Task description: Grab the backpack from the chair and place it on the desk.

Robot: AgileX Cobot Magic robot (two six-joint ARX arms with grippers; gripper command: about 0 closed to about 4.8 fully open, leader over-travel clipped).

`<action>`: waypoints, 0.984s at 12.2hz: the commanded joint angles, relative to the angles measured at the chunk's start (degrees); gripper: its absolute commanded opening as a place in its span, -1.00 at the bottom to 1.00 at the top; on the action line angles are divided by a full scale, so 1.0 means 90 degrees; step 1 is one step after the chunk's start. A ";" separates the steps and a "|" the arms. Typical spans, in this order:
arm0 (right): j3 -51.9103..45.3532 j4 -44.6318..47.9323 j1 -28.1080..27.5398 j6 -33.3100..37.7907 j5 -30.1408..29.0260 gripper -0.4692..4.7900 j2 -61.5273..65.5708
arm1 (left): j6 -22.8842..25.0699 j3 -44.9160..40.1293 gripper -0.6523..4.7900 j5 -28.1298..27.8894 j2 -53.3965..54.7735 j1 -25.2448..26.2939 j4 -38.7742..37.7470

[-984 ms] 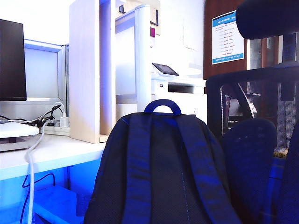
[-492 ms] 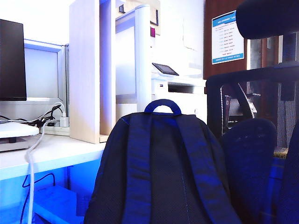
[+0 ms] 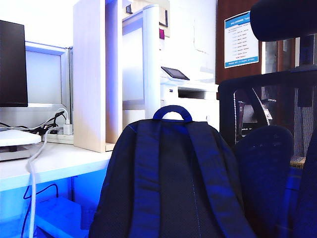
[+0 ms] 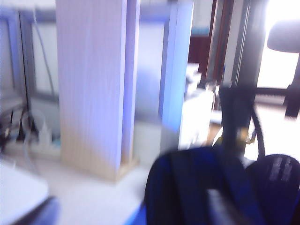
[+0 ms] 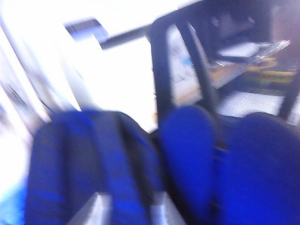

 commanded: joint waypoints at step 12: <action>0.2215 0.1192 0.0017 0.1889 -0.0775 0.71 0.2776 | 0.1440 0.4983 1.00 0.2997 0.8558 -0.0478 0.0991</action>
